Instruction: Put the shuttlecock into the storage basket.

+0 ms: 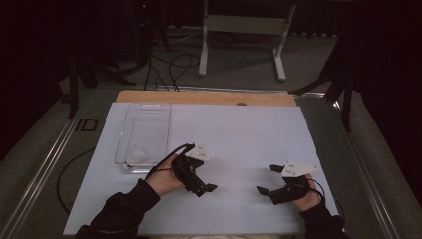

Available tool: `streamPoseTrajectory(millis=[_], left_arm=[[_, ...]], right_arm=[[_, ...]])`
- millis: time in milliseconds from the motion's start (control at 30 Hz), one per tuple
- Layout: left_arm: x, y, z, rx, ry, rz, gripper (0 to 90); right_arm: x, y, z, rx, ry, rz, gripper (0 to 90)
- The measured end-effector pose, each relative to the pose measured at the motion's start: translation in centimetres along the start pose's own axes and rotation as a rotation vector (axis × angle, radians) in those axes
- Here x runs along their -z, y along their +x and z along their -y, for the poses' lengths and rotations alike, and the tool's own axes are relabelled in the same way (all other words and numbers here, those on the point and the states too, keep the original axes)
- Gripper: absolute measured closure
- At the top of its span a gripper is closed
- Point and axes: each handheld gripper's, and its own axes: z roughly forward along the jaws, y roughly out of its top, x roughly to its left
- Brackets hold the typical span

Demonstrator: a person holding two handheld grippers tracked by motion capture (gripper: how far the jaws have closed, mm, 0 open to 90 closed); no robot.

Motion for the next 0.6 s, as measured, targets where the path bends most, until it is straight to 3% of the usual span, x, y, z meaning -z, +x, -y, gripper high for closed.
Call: streamPoseTrajectory(millis=[300,600], left_arm=[[0.4,-0.4,2.7,0.0,0.012,0.0,0.0],[1.7,-0.1,5.7,0.038,0.001,-0.037,0.0]], right_arm=[[0.1,0.0,0.0,-0.001,-0.003,-0.001,9.3],[0.4,0.0,0.2,0.004,-0.013,0.016,9.3]])
